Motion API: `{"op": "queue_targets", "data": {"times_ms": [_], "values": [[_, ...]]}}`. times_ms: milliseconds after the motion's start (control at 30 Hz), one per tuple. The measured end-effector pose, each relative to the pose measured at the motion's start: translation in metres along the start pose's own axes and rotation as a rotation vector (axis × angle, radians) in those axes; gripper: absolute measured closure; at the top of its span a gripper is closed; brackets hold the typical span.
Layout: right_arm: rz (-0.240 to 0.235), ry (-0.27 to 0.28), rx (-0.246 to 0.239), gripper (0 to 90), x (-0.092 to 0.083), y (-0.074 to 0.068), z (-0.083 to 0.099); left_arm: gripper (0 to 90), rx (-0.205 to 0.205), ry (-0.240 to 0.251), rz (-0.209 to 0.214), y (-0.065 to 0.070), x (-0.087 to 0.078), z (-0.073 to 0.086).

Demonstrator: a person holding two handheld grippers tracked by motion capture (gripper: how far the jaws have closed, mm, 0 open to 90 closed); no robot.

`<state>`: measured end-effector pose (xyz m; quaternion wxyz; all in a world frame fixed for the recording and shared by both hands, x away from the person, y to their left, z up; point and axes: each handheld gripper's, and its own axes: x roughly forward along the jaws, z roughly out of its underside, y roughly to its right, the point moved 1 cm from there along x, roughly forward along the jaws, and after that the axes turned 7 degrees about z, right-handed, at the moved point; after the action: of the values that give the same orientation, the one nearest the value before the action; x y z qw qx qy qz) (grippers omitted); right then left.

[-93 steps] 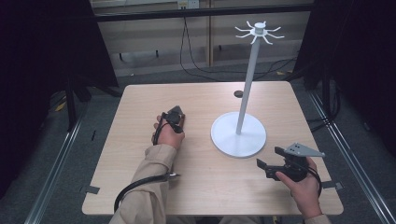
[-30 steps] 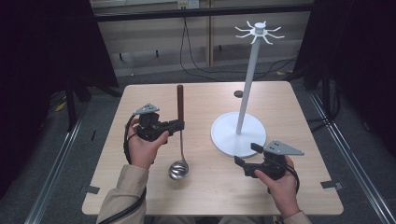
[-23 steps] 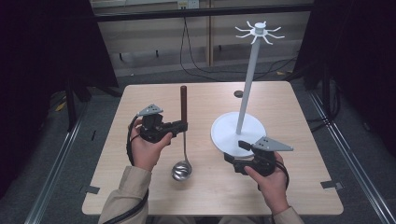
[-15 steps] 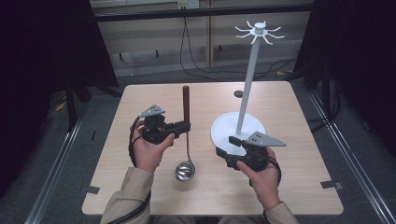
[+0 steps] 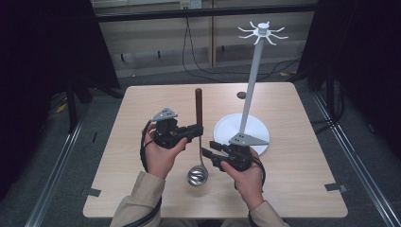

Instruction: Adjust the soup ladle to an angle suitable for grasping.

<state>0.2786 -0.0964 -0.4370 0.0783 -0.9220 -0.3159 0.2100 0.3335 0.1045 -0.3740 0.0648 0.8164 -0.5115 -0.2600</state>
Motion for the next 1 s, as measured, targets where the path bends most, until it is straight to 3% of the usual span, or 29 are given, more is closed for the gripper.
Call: {"op": "queue_targets", "data": {"times_ms": [133,233,433,467,633,733,767,800,833,900,1000], "values": [[0.020,-0.003,0.000,59.9,0.004,-0.003,0.000,74.9,0.001,0.001,0.010,0.004,0.003,0.000],[0.032,-0.021,0.028,64.5,0.008,-0.003,0.001,74.9,0.002,0.003,0.017,0.007,0.005,-0.002],[0.045,-0.045,0.031,77.7,0.011,0.001,0.004,74.8,0.008,0.008,0.019,0.009,0.006,-0.003],[0.034,-0.051,0.028,84.2,0.011,0.000,0.004,74.8,0.003,0.011,0.015,0.009,0.006,-0.003],[0.014,-0.050,0.005,85.9,0.012,-0.001,0.004,74.5,0.002,0.034,0.020,0.008,0.007,-0.002],[0.020,-0.019,-0.009,86.1,0.011,-0.001,0.004,73.6,0.022,0.036,0.017,0.010,0.007,-0.004],[0.016,-0.002,-0.009,86.1,0.009,0.000,0.004,70.8,0.066,0.048,0.004,0.010,0.007,-0.005],[0.016,-0.002,-0.009,86.1,0.009,0.000,0.004,63.9,0.066,0.048,0.004,0.010,0.007,-0.005],[0.015,0.004,-0.007,86.1,0.009,0.001,0.003,63.9,0.082,0.060,0.000,0.009,0.007,-0.005],[0.014,0.013,0.002,86.1,0.008,0.002,0.002,59.7,0.075,0.066,0.011,0.009,0.007,-0.004],[0.023,0.019,-0.019,86.1,0.005,0.006,-0.002,44.0,0.066,0.083,-0.018,0.005,0.004,-0.002]]}}
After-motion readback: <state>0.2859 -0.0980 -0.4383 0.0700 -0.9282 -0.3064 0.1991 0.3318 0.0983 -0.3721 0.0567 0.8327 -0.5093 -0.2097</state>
